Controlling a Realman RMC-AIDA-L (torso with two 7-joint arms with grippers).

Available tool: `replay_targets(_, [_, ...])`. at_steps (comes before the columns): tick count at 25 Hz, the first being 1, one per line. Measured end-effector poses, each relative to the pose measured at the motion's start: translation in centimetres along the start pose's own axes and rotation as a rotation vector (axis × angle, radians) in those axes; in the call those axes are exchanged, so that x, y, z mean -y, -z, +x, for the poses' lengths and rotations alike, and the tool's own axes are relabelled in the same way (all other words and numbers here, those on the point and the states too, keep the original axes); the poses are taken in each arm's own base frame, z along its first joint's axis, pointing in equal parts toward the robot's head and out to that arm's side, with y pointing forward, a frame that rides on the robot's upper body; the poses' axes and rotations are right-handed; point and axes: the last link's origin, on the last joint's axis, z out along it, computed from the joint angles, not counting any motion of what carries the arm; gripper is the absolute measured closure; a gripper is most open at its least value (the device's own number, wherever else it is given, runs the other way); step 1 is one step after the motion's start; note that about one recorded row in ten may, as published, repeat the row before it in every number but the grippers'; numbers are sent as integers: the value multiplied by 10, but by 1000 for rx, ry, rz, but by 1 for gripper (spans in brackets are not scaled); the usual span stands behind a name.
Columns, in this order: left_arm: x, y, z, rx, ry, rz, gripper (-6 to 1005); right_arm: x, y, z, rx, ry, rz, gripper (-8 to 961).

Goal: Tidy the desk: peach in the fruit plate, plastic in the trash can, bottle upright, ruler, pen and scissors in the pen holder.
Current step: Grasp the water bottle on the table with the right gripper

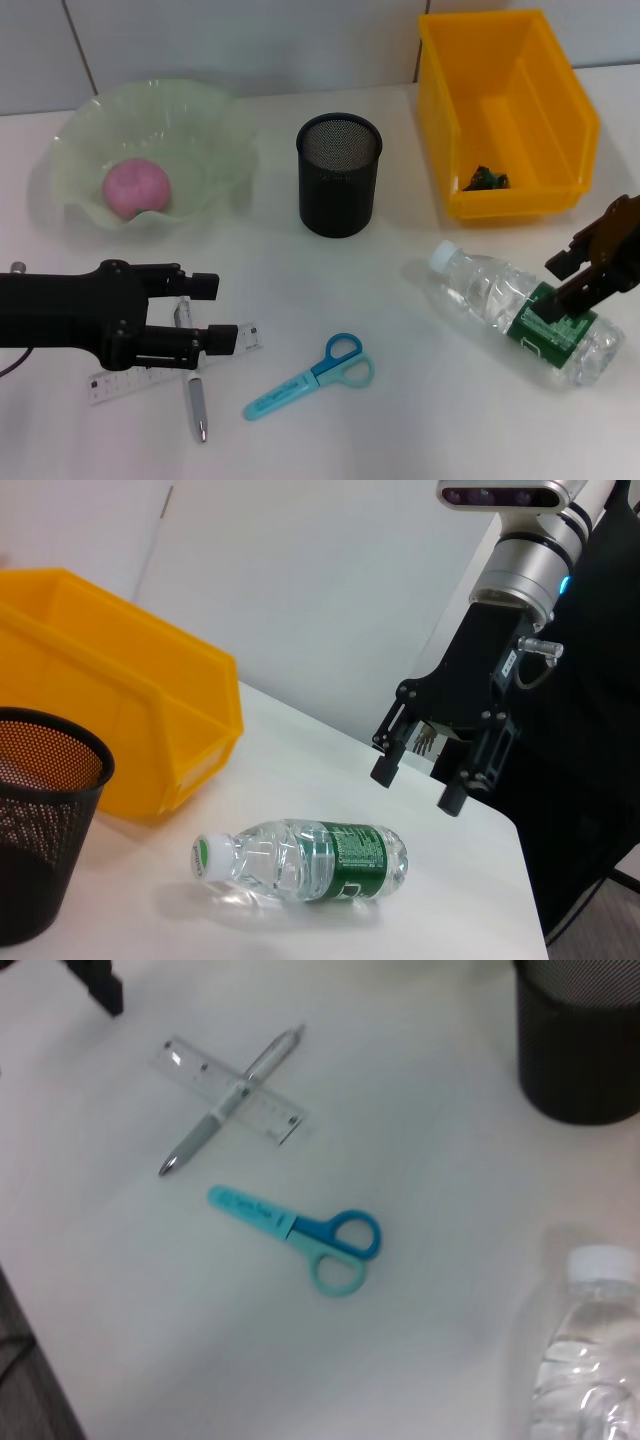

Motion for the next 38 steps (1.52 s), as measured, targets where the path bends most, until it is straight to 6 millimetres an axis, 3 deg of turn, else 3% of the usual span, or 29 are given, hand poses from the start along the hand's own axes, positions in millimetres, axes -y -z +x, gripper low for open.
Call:
replay_targets(5, [0,0,1,1,-7,-4,199,-5,-1,-5,-48,28,-6,202])
replay_targets(12, [-1,0,4,-3,-15,-9,199,-4,-6,-5,-181,-6,232,140])
replay_targets(16, [-1,0,5,-6,-17,-12,199,-3,-8,-4,-220,-38,272,140])
replay_targets(38, [-2,1,6,-1,-22,-24,200,18,-55,-4,-280,-142,260,140])
